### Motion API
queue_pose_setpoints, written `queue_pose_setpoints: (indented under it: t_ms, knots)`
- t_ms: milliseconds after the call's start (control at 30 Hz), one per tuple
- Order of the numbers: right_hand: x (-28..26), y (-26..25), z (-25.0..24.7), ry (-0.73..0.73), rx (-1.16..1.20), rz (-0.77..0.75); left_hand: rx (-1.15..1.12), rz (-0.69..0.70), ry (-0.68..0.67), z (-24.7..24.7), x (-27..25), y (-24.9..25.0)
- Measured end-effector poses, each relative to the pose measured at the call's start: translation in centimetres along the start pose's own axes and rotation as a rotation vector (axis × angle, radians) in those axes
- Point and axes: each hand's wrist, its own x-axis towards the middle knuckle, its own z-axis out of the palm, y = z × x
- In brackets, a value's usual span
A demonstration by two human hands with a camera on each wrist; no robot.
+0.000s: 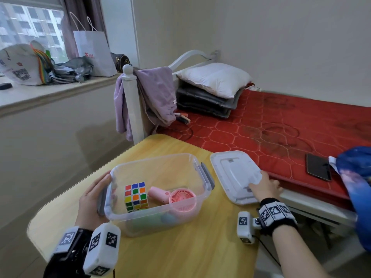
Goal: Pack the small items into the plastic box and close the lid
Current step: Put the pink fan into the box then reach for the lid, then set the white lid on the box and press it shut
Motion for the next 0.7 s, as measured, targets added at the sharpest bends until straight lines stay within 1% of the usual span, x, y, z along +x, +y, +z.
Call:
queue_pose_setpoints:
  t_ms: [167, 267, 400, 467, 600, 700]
  knots:
    - [0.5, 0.1, -0.2, 0.023, 0.061, -0.004, 0.025, -0.016, -0.016, 1.2, 0.6, -0.3]
    - [0.6, 0.4, -0.4, 0.032, 0.121, -0.001, 0.050, 0.019, -0.019, 1.1, 1.1, -0.7]
    - [0.7, 0.6, -1.5, 0.047, 0.220, 0.014, 0.028, -0.019, -0.019, 1.8, 1.5, -1.0]
    - [1.0, 0.7, -1.9, 0.064, 0.276, 0.002, 0.056, -0.032, -0.033, 2.5, 1.3, -0.7]
    - [0.9, 0.2, -2.8, 0.063, 0.394, -0.104, 0.101, -0.016, -0.020, 2.3, 1.1, -0.5]
    - [-0.4, -1.0, -4.1, 0.049, 0.534, -0.230, 0.128, -0.001, -0.033, 1.6, 0.9, -0.8]
